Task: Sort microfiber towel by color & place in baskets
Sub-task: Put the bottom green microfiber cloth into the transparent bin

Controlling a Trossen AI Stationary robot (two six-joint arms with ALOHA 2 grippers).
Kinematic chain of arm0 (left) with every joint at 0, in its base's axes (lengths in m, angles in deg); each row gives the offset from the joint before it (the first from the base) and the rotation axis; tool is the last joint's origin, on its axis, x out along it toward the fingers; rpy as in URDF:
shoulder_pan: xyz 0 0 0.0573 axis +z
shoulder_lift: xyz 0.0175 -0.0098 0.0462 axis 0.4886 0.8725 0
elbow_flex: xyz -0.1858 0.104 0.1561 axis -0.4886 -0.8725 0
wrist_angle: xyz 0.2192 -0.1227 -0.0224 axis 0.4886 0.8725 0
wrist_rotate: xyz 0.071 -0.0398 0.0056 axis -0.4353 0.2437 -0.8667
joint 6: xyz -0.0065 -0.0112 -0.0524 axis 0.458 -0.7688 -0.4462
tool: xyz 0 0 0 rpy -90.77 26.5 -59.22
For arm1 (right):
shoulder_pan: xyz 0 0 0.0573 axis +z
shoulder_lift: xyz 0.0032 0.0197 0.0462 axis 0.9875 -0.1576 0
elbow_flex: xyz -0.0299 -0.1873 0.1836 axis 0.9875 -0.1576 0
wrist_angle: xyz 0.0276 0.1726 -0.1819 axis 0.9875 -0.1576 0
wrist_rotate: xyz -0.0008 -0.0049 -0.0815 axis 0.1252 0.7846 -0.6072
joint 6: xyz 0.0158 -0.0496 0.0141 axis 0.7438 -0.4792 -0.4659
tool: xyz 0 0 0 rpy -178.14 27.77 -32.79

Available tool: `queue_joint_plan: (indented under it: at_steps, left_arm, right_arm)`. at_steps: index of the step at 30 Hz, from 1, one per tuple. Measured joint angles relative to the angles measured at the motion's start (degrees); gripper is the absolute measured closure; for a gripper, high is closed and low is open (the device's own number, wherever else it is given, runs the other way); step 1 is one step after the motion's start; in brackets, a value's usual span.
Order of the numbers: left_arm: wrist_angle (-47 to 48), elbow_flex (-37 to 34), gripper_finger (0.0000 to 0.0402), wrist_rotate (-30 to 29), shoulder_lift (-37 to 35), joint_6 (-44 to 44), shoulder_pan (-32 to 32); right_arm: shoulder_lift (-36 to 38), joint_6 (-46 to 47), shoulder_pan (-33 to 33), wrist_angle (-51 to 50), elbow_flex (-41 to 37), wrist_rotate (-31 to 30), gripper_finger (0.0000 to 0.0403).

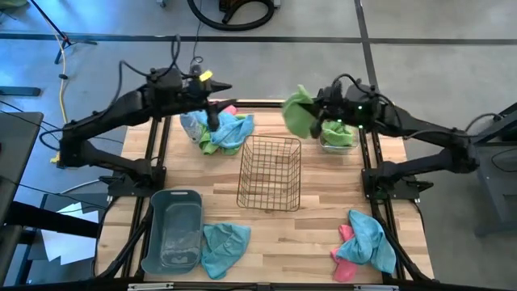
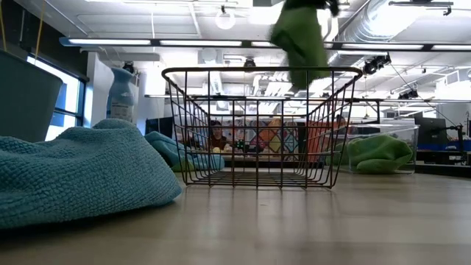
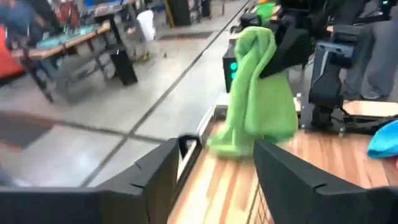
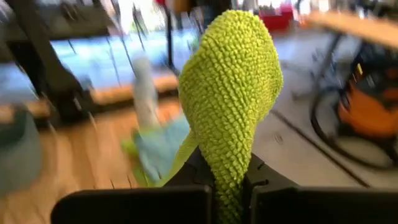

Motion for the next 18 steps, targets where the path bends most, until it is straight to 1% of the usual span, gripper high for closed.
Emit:
queue_joint_plan:
  at_steps: [3, 6, 7, 9, 14, 16, 18]
  left_arm:
    - [-1.2, -3.9, 0.0194, 2.4, -2.9, -3.8, 1.0]
    - [-7.5, -10.2, 0.0193, 3.1, -5.8, -6.3, 1.1]
    - [-10.2, -12.6, 0.0193, 3.2, -6.7, -7.0, 1.1]
    - [-15.3, -17.4, 0.0193, 3.2, -8.2, -8.7, 0.9]
    - [-26.2, -26.8, 0.0193, 3.1, -10.9, -14.2, 0.1]
    - [-29.7, -29.2, 0.0193, 3.1, -11.6, -15.0, -0.3]
    - [-32.4, -30.2, 0.0193, 3.0, -11.6, -15.0, -0.4]
  right_arm:
    - [2.8, 0.6, -2.7, -8.5, 0.0, -0.1, 0.0400]
    - [5.3, 0.5, -5.6, -15.4, -0.2, -0.1, 0.0401]
    - [6.5, 0.7, -6.5, -16.2, -1.0, -0.1, 0.0401]
    - [10.4, 1.2, -8.4, -14.9, -5.0, -0.1, 0.0401]
    - [21.3, 7.0, -12.9, -5.4, -20.2, 0.4, 0.0402]
    - [22.8, 10.3, -14.8, -2.3, -24.2, -0.2, 0.0402]
    - [22.2, 13.3, -17.3, -0.4, -25.9, -0.5, 0.0402]
